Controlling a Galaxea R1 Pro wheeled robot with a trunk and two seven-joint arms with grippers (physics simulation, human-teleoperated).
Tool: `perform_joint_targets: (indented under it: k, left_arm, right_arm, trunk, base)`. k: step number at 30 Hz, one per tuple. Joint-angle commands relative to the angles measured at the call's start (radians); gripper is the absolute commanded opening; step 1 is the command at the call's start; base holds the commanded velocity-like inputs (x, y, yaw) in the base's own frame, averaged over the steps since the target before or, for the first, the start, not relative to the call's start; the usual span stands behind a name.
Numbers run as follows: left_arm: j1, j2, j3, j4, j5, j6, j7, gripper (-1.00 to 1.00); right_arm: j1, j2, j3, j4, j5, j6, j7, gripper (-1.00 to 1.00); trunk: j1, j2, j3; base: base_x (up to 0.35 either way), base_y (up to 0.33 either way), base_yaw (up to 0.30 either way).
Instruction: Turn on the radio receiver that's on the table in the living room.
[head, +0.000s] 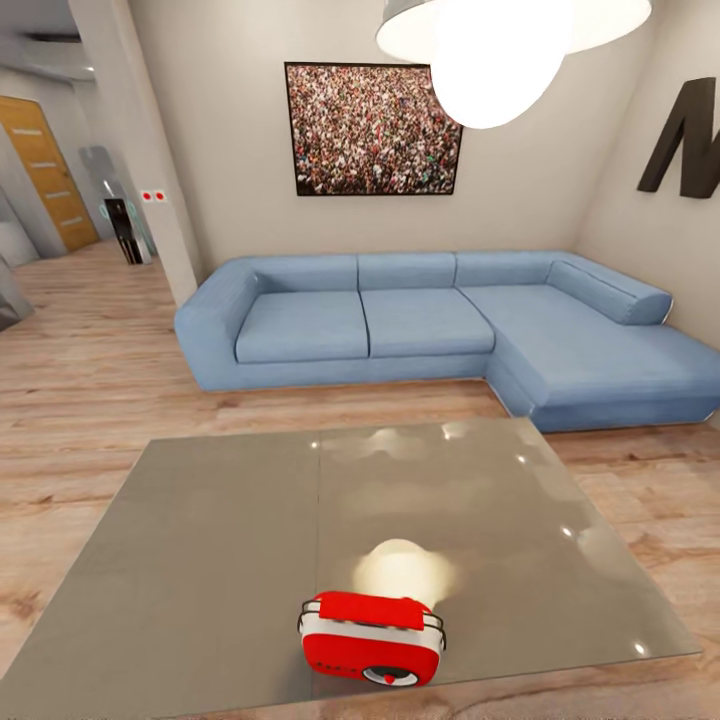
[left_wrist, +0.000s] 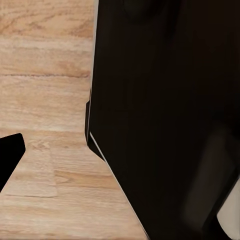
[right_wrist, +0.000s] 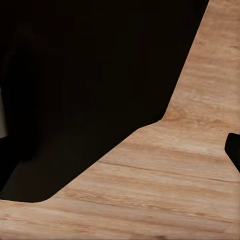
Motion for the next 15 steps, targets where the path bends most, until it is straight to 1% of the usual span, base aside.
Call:
perform_joint_targets:
  k: [1,15]
  left_arm:
    - [0.0,0.0,0.0,0.0,0.0,0.0,0.0,1.0]
    - [0.0,0.0,0.0,0.0,0.0,-0.001,0.0,1.0]
  right_arm:
    - [0.0,0.0,0.0,0.0,0.0,0.0,0.0,1.0]
    - [0.0,0.0,0.0,0.0,0.0,0.0,0.0,1.0]
  trunk:
    - [0.0,0.0,-0.002]
    - [0.0,0.0,-0.024]
  base:
    - [0.0,0.0,0.0]
    - [0.0,0.0,0.0]
